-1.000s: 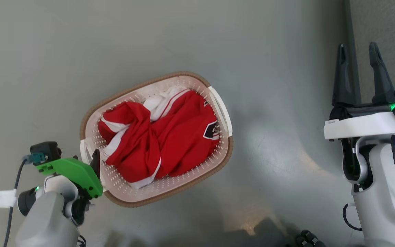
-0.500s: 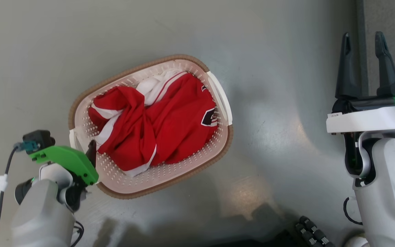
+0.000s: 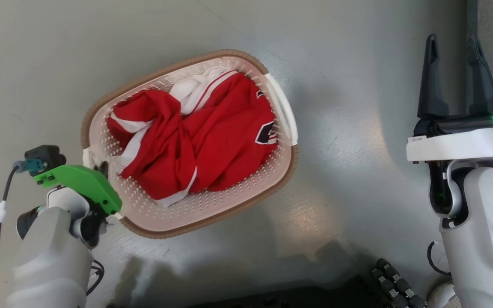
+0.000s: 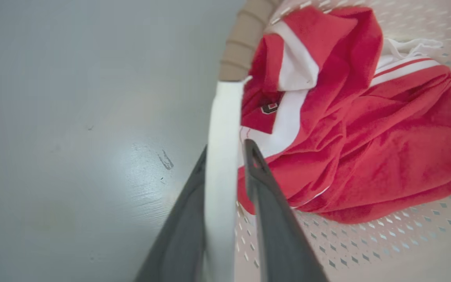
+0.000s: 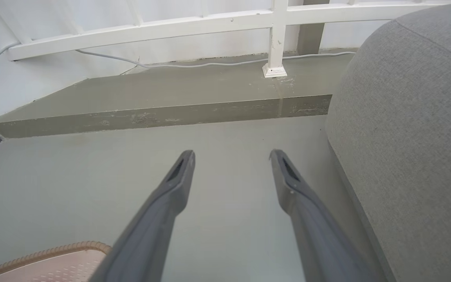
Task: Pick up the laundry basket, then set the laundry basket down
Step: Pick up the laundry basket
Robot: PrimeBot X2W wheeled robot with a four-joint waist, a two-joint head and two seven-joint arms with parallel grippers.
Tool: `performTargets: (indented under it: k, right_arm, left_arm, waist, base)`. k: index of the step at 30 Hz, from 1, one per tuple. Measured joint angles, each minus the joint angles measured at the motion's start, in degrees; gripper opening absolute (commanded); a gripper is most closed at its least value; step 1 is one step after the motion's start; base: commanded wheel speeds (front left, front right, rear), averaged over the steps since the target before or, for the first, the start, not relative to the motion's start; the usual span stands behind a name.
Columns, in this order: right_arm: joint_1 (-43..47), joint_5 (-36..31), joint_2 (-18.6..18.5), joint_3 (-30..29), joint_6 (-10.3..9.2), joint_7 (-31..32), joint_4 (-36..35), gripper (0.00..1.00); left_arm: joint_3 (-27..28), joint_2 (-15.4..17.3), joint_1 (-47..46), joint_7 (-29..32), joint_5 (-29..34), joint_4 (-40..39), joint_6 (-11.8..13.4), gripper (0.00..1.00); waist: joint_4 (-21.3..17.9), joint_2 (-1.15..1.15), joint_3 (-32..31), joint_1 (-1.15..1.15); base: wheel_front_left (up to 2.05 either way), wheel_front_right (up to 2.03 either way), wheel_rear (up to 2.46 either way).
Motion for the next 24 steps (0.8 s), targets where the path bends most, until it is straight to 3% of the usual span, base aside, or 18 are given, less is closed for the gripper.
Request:
performTargets:
  k: [24]
  right_arm:
    - [-1.05,0.00,0.69,-0.43,0.68,0.00,1.37,1.00]
  left_arm:
    - [-4.54,1.55,-4.97,-5.46,3.41,2.11,-0.52,0.00]
  waist:
    - [0.08,0.00,0.17,0.00]
  base:
    - [0.00,0.00,0.00]
